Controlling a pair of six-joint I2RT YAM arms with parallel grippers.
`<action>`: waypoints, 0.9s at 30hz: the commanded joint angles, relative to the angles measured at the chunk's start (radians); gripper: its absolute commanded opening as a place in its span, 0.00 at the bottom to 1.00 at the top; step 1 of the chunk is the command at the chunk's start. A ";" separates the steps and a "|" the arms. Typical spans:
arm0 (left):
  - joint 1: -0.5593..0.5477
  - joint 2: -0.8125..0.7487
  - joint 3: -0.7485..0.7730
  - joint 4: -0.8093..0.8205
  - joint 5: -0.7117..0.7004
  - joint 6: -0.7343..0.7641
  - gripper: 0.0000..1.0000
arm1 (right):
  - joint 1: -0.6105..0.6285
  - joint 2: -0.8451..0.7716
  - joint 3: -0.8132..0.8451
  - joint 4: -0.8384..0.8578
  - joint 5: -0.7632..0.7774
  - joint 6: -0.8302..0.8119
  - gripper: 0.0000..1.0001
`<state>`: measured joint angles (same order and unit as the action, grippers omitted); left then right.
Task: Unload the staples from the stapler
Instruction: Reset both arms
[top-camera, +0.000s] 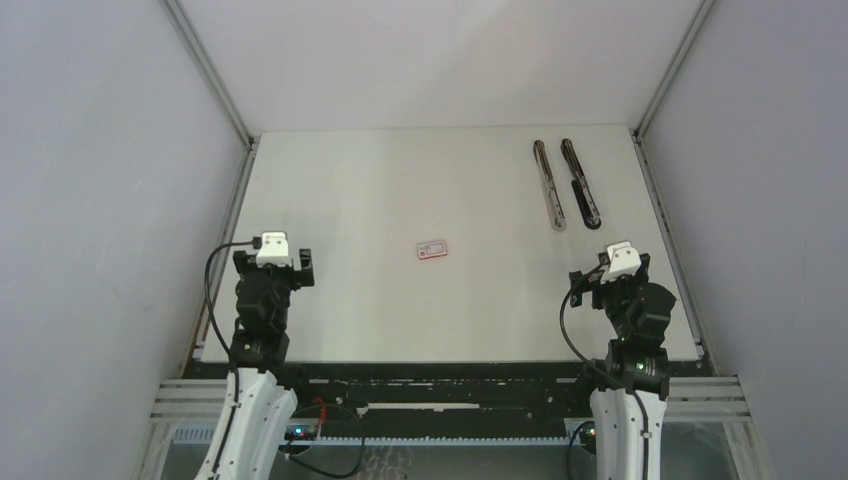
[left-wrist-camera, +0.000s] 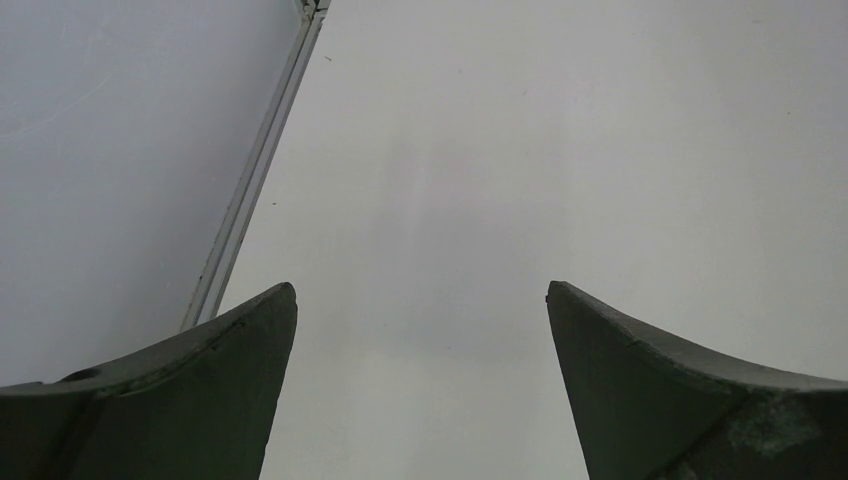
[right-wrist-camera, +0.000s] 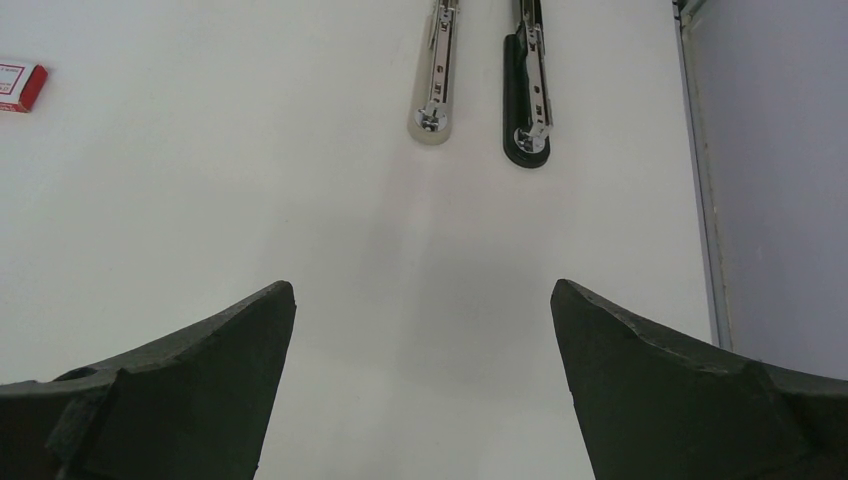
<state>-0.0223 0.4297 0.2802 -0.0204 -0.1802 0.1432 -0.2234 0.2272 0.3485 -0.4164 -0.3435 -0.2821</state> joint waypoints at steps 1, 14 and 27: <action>-0.003 -0.020 -0.013 0.020 0.022 0.031 1.00 | -0.007 -0.002 0.014 0.025 -0.012 -0.011 1.00; -0.004 -0.040 -0.030 0.022 0.016 0.038 1.00 | -0.017 -0.013 -0.007 0.041 0.019 0.004 1.00; -0.004 -0.046 -0.033 0.020 0.008 0.031 1.00 | -0.040 -0.028 -0.011 0.048 0.029 0.021 1.00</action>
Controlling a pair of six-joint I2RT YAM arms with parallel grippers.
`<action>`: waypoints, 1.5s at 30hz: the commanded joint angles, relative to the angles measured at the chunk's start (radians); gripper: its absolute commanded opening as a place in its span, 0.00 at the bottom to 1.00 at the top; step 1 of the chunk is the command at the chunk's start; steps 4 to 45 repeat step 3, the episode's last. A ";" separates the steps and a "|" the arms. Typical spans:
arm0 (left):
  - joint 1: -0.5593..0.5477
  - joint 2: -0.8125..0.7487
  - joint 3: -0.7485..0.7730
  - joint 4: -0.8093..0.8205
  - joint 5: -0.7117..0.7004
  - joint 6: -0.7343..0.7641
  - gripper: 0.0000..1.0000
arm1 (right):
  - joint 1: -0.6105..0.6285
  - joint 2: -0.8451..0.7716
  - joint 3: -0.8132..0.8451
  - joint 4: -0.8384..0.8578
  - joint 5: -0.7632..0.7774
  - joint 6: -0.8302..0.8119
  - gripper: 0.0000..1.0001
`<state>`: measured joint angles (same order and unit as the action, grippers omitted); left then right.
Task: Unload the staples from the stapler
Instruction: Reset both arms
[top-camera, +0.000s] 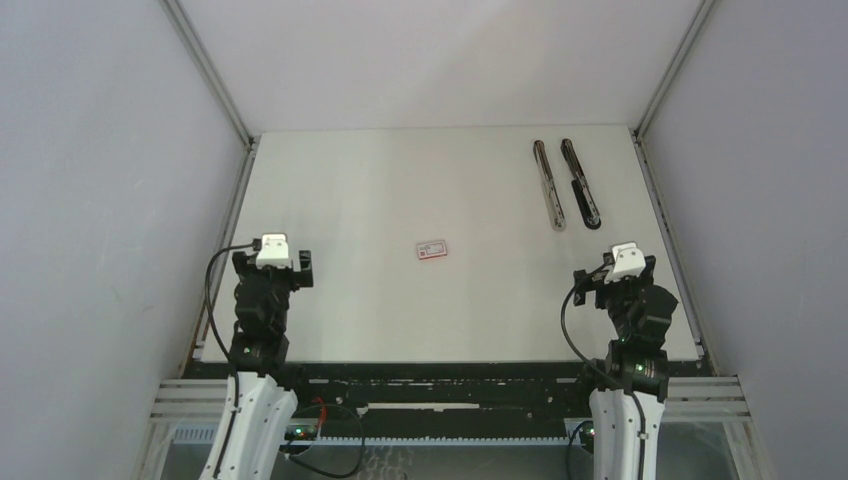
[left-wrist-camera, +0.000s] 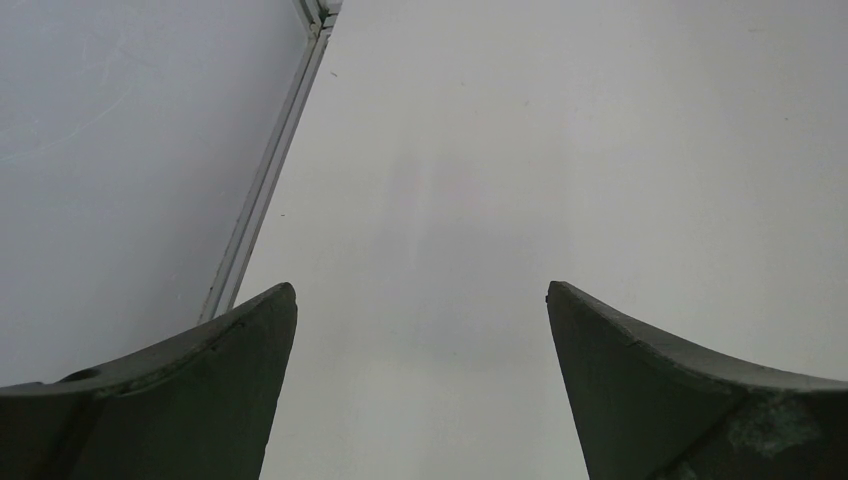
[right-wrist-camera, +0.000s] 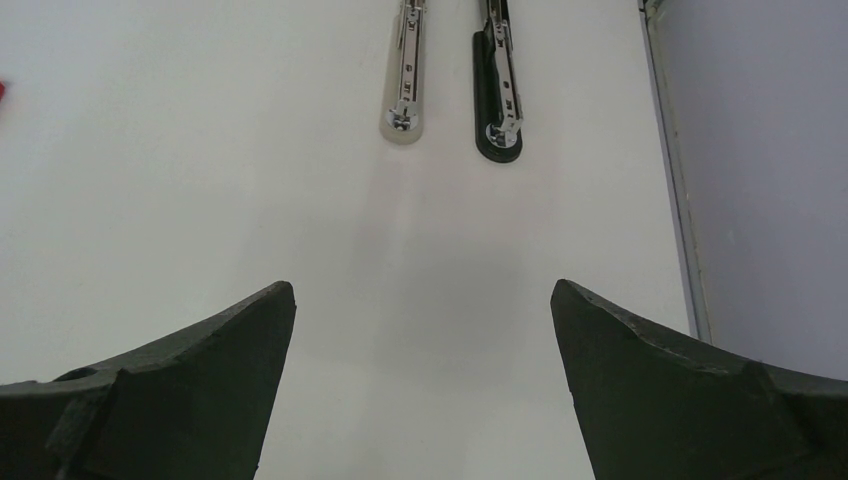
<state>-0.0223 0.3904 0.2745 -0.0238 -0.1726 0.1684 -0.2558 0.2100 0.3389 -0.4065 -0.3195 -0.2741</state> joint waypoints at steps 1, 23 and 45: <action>-0.002 -0.004 -0.025 0.026 -0.009 0.004 1.00 | -0.008 -0.011 -0.001 0.038 0.004 0.012 1.00; -0.004 -0.005 -0.025 0.032 -0.021 0.002 1.00 | -0.008 -0.011 -0.001 0.038 -0.003 0.010 1.00; -0.004 -0.005 -0.025 0.032 -0.021 0.002 1.00 | -0.008 -0.011 -0.001 0.038 -0.003 0.010 1.00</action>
